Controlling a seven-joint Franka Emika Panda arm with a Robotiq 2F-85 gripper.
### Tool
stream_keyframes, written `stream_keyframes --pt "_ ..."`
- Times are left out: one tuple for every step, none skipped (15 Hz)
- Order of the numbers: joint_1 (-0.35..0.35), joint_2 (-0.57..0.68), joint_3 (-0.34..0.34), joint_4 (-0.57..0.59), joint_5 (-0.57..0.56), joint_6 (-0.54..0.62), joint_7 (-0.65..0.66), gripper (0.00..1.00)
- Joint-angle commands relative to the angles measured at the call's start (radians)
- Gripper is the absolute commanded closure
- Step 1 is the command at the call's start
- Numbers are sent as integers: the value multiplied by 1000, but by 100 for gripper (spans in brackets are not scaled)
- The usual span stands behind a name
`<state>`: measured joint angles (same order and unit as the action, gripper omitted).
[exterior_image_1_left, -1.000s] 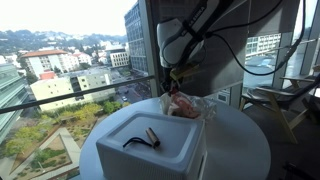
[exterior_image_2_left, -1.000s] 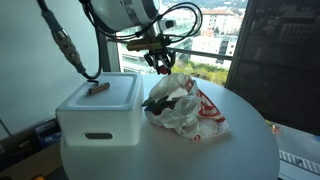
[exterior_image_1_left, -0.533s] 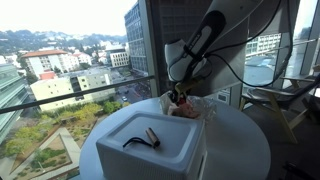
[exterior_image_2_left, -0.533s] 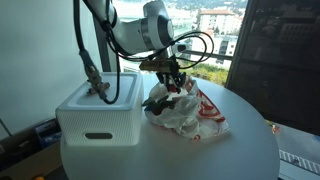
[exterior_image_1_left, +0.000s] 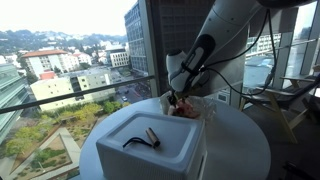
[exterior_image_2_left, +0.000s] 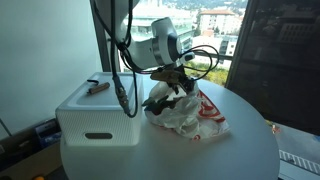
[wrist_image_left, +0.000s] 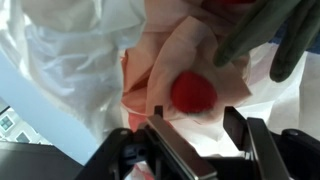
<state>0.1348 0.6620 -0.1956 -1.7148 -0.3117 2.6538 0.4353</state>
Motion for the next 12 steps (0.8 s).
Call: stream_keyframes --pt "70 -25 -73 -12 -37 63 25 3" --pt "94 -41 -95 -28 -55 75 35 0" --pt "112 -54 -111 -40 -68 85 40 0" --pt "134 -71 -127 -52 -78 82 55 0" --pt "155 -86 -143 -65 -92 82 64 0" --pt "177 -106 -154 -80 -106 67 73 0" --pt "205 -129 -170 -106 -131 58 91 0" --pt "232 -149 -185 -127 -159 62 111 0" --pt "271 -170 -212 -153 -208 81 156 0" --pt "301 -196 -224 -176 -247 69 193 0" --pt "323 -221 -228 -198 -286 62 233 0" --pt "333 -251 -214 -226 -307 50 262 0"
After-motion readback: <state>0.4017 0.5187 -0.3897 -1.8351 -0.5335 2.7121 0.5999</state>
